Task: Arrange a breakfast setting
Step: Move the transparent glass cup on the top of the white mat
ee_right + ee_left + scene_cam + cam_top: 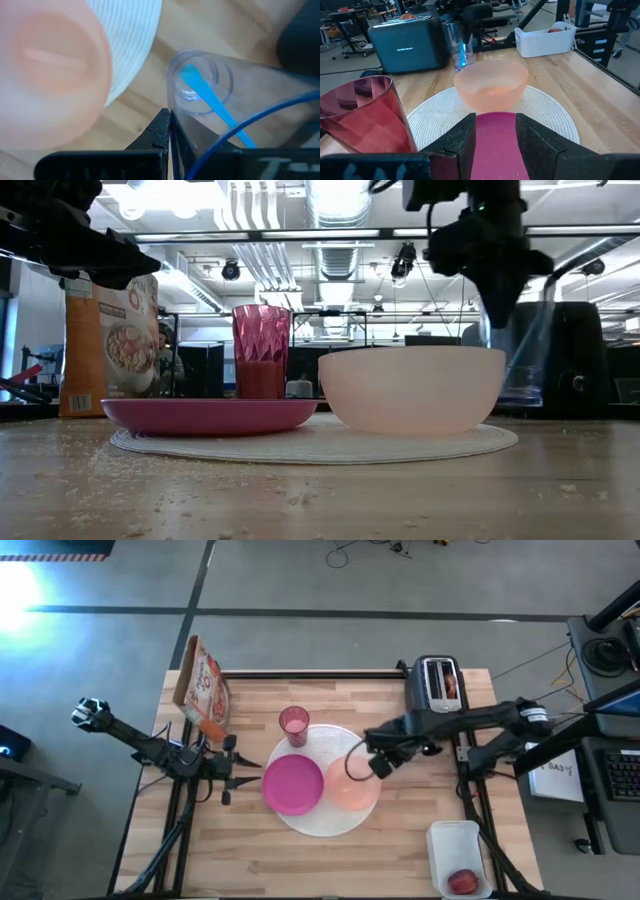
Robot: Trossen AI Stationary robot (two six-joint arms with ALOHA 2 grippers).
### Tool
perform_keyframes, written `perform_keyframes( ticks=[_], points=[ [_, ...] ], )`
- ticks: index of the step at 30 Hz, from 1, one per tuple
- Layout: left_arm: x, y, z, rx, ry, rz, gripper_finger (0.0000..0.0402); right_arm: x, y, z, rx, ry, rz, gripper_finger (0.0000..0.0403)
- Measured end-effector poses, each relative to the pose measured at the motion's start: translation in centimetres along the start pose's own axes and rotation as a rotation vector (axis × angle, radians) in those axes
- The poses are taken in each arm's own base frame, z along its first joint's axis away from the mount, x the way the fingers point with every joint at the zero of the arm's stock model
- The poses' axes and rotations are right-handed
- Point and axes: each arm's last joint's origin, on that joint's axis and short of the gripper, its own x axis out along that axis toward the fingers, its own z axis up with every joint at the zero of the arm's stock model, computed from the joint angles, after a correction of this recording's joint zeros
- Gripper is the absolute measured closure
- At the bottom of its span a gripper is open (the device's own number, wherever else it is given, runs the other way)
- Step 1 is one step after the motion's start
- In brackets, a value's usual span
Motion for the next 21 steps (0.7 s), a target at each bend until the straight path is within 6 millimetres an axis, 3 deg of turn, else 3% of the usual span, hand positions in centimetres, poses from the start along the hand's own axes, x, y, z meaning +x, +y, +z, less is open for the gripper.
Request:
perform_keyframes(
  ticks=[12,21],
  points=[
    [0.0,0.0,0.0,-0.015,0.000,0.000,0.0280,-0.2,0.4,5.3,-0.159,-0.021,0.009,0.0394],
    [0.1,-0.1,0.0,-0.028,-0.003,-0.008,0.0280,0.1,0.9,10.4,-0.306,-0.057,-0.004,0.0394]
  ],
)
